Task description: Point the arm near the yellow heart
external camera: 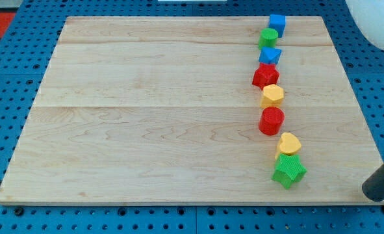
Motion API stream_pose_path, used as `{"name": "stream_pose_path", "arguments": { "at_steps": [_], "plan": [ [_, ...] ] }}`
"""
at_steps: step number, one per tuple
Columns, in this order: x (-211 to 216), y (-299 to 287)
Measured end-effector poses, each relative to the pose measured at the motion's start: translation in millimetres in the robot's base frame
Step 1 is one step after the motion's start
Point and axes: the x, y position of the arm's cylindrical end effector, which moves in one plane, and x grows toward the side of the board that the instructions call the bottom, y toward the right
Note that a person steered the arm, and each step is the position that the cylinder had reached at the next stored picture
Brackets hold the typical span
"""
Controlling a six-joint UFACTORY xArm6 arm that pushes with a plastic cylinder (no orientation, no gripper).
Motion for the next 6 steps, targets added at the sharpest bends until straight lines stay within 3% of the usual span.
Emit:
{"name": "stream_pose_path", "arguments": {
  "at_steps": [2,4,6],
  "plan": [
    [-7,12],
    [-55,-19],
    [-66,-63]
  ]
}}
